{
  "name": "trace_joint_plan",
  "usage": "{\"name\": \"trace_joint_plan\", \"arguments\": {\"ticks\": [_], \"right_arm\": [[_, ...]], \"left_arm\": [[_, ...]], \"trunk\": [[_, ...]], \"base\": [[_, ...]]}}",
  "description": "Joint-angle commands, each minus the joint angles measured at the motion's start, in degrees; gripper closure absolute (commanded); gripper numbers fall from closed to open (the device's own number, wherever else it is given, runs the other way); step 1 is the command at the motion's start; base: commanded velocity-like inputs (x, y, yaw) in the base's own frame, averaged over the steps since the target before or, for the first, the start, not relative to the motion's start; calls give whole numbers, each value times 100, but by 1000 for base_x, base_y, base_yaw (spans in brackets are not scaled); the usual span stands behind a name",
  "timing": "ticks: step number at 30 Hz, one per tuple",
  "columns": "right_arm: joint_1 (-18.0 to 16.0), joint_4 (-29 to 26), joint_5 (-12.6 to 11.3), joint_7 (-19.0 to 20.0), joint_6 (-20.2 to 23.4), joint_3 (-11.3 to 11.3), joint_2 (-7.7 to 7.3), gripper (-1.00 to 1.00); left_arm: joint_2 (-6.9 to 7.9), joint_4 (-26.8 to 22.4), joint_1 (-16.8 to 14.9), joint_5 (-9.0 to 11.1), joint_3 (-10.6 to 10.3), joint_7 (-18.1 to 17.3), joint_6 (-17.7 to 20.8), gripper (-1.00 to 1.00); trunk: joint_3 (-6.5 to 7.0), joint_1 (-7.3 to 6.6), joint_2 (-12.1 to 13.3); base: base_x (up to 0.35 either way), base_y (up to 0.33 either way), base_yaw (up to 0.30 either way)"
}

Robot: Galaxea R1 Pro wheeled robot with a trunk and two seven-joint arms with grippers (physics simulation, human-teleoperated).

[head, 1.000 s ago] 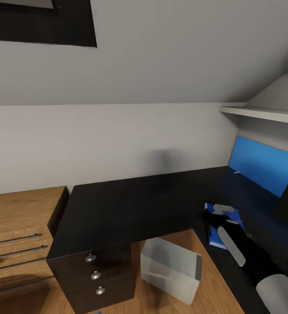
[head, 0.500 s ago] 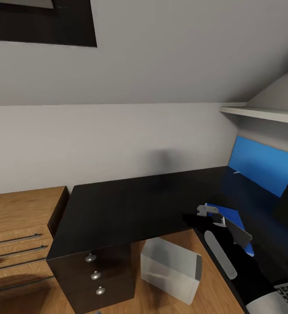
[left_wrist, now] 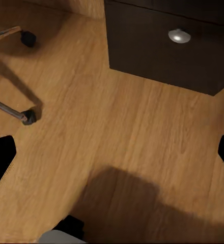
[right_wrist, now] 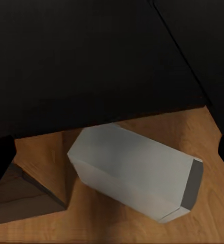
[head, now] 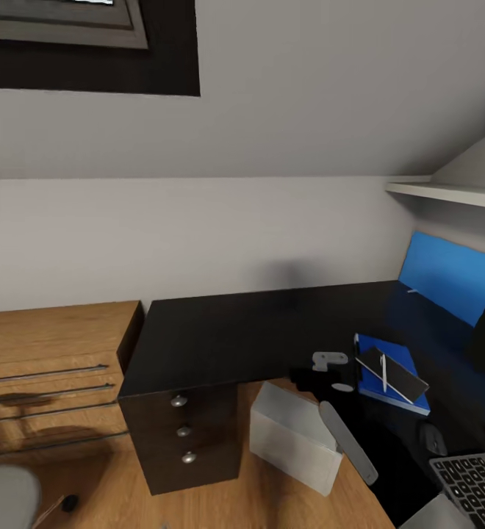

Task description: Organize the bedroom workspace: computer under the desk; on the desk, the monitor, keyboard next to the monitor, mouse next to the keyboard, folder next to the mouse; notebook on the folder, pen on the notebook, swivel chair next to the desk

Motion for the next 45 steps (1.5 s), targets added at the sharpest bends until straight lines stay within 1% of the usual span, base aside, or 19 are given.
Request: {"name": "trace_joint_plan", "arguments": {"ticks": [1,3,8,15,24,25,29,36,41,45], "right_arm": [[-6,-6,-53,-64,-23,44,-7,-100],[-6,0,-51,-73,-86,103,-6,-100],[-6,7,-50,-81,-136,151,-6,-100],[-6,61,-49,-80,-153,165,-6,-100],[-6,83,-49,-75,-161,167,-6,-100],[-6,89,-49,-75,-162,168,-6,-100],[-6,119,-46,-70,-165,168,-6,-100],[-6,173,-41,-67,-185,175,-6,-100],[-6,197,-40,-66,-195,176,-6,-100],[-6,291,-36,-66,-346,220,-6,-100]], "left_arm": [[5,30,-10,56,-28,23,-52,-100],[0,165,-10,50,-24,29,-51,-100],[2,407,-10,37,24,27,-57,-100],[3,495,-10,25,159,26,-59,-100],[4,608,-10,25,204,21,-54,-100],[-6,698,-10,25,215,-33,-60,-100],[-7,709,-10,15,216,-53,-69,-100],[-5,713,-10,-3,214,-58,-82,-100],[-5,706,-10,-10,217,-62,-86,-100],[-6,708,-10,-4,218,-62,-77,-100]], "trunk": [[0,-3,-5],[12,-3,-5],[42,-3,-5],[63,-3,-5],[66,-3,-5],[66,-3,-5],[66,-3,-5],[66,-3,-5],[156,-113,196],[228,-201,356]], "base": [[-337,0,205],[-337,0,210],[-337,0,212],[-338,0,132],[-337,0,19],[-282,0,1],[-166,0,1],[-42,0,0],[-1,0,0],[0,0,64]]}}
